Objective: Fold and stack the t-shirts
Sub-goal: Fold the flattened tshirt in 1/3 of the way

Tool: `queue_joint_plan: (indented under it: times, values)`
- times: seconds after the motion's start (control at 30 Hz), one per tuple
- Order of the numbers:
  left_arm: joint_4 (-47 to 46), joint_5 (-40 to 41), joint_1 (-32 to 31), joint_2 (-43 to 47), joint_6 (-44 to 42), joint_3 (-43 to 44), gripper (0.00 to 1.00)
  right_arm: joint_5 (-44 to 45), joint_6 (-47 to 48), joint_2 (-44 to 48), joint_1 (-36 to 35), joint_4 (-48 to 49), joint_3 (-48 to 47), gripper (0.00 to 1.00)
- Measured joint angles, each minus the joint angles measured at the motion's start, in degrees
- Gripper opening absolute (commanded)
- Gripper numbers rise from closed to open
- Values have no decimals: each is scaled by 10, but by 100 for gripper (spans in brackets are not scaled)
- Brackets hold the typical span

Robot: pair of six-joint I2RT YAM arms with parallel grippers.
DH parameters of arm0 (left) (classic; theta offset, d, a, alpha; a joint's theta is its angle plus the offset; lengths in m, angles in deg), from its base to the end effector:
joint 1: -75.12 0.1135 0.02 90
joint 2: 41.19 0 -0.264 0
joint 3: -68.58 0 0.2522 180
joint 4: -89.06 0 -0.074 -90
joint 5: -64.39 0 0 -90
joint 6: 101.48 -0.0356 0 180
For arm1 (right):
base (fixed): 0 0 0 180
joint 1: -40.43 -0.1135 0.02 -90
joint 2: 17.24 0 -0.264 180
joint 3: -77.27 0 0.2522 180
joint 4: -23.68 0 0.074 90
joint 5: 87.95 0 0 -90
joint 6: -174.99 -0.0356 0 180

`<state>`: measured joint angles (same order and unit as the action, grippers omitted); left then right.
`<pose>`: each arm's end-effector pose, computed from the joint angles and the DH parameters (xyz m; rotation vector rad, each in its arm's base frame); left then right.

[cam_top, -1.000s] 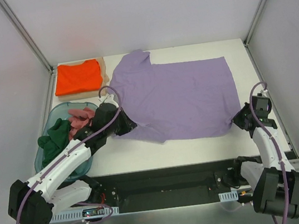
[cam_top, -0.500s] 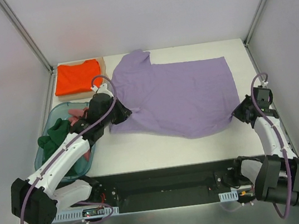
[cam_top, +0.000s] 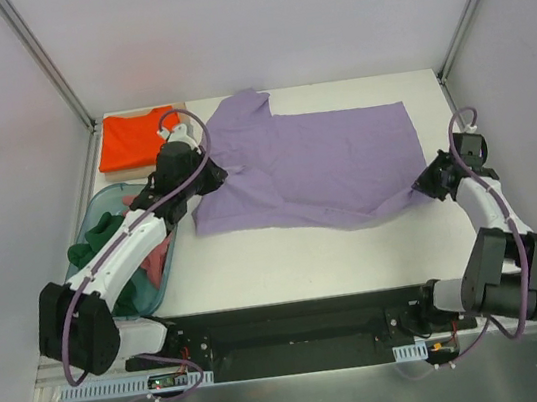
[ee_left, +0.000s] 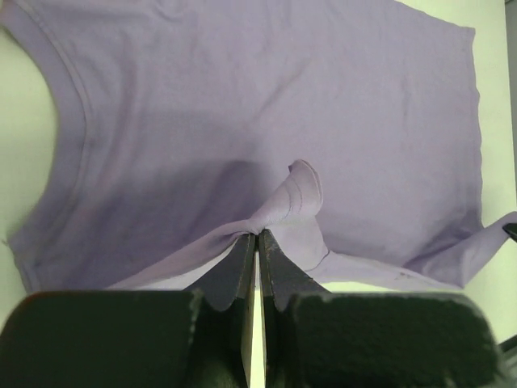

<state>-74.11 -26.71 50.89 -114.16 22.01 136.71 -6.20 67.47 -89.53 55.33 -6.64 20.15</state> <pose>0.2695 -0.1220 0.3042 -0.1493 2.0060 -0.6759 0.2523 -0.0618 0.2211 0.5923 2.2871 0.1924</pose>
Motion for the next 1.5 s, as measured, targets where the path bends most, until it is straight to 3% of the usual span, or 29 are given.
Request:
queue_joint_plan:
  times: [0.27, 0.57, 1.07, 1.23, 1.3, 1.33, 1.43, 1.47, 1.5]
  values:
    - [-74, -65, 50, -103, -32, 30, 0, -14, 7, -117, -7, 0, -95, 1]
    - [-106, -79, 71, -193, -44, 86, 0, 7, 13, -193, -20, -9, -161, 1]
    - [-131, -66, 78, -227, -59, 107, 0, 60, 13, -222, -27, -23, -184, 3]
    - [-145, -33, 85, -230, -59, 107, 0, 60, 14, -243, -27, -22, -198, 11]
    - [-148, -22, 86, -235, -59, 107, 16, 58, 14, -256, -27, -21, -208, 25]
    - [-148, -16, 90, -239, -59, 108, 31, 56, 15, -262, -27, -20, -214, 31]
    - [-136, -10, 90, -257, -63, 120, 72, 55, 23, -273, -28, -19, -228, 63]
    - [-130, -7, 90, -264, -63, 129, 90, 56, 24, -273, -28, -19, -232, 73]
    - [-127, -2, 90, -270, -62, 135, 99, 57, 30, -273, -28, -20, -238, 82]
